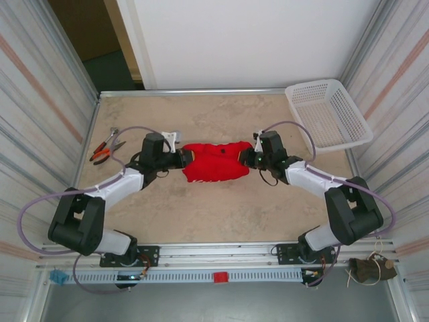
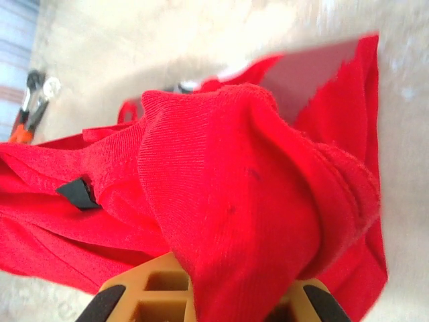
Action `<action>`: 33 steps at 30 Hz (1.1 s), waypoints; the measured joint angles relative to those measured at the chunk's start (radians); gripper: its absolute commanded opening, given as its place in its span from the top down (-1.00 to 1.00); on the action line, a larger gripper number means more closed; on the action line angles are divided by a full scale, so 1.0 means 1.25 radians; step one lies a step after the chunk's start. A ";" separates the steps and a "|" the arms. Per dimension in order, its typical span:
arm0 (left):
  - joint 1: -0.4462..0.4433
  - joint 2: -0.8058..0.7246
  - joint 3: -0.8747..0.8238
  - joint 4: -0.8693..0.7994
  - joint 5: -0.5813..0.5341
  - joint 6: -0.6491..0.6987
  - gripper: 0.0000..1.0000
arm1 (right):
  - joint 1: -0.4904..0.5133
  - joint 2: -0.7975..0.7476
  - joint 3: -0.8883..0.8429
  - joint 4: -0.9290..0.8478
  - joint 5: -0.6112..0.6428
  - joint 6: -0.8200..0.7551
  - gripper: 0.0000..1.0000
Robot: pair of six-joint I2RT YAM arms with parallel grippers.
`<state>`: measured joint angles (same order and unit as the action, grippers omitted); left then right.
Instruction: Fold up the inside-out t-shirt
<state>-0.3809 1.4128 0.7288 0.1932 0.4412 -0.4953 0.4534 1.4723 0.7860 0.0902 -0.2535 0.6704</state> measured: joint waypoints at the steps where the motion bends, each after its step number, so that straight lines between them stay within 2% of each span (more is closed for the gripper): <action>1: 0.001 0.014 0.017 0.000 -0.006 0.006 1.00 | -0.002 0.013 0.016 0.006 0.005 -0.002 1.00; 6: 0.011 0.128 0.099 0.020 -0.045 0.030 1.00 | -0.029 0.121 0.109 0.028 0.021 -0.016 1.00; 11: 0.012 0.223 0.132 0.020 -0.073 0.043 1.00 | -0.039 0.191 0.135 0.032 0.033 -0.020 1.00; 17: 0.012 0.276 0.133 0.024 -0.089 0.042 1.00 | -0.042 0.257 0.160 0.020 0.038 -0.020 1.00; 18: 0.012 0.276 0.133 0.024 -0.093 0.042 1.00 | -0.045 0.271 0.173 0.015 0.035 -0.021 0.89; 20: 0.012 0.276 0.133 0.032 -0.101 0.040 1.00 | -0.052 0.297 0.202 0.004 0.025 -0.023 0.42; 21: 0.012 0.276 0.133 0.032 -0.107 0.040 0.80 | -0.056 0.306 0.216 -0.006 0.022 -0.024 0.25; 22: 0.014 0.276 0.133 0.031 -0.110 0.039 0.48 | -0.060 0.309 0.226 -0.014 0.020 -0.029 0.10; 23: 0.018 0.276 0.135 0.027 -0.112 0.039 0.16 | -0.067 0.309 0.231 -0.019 0.020 -0.032 0.00; 24: 0.023 0.276 0.140 0.015 -0.116 0.040 -0.04 | -0.072 0.304 0.232 -0.025 0.021 -0.034 -0.05; 26: 0.032 0.276 0.160 -0.014 -0.121 0.040 -0.23 | -0.081 0.283 0.227 -0.042 0.025 -0.032 -0.09; 29: 0.048 0.261 0.188 -0.052 -0.128 0.047 -0.39 | -0.089 0.203 0.196 -0.069 0.030 -0.024 0.10; 31: 0.059 0.226 0.189 -0.076 -0.127 0.046 -0.42 | -0.089 0.134 0.173 -0.085 0.026 -0.020 0.44; 33: 0.064 0.170 0.188 -0.106 -0.128 0.037 -0.49 | -0.085 0.068 0.158 -0.097 0.011 -0.011 0.70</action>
<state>-0.3004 1.6257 0.9638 0.0608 0.2813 -0.4496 0.3470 1.5570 0.9840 -0.0311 -0.2398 0.6563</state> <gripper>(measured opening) 0.727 0.244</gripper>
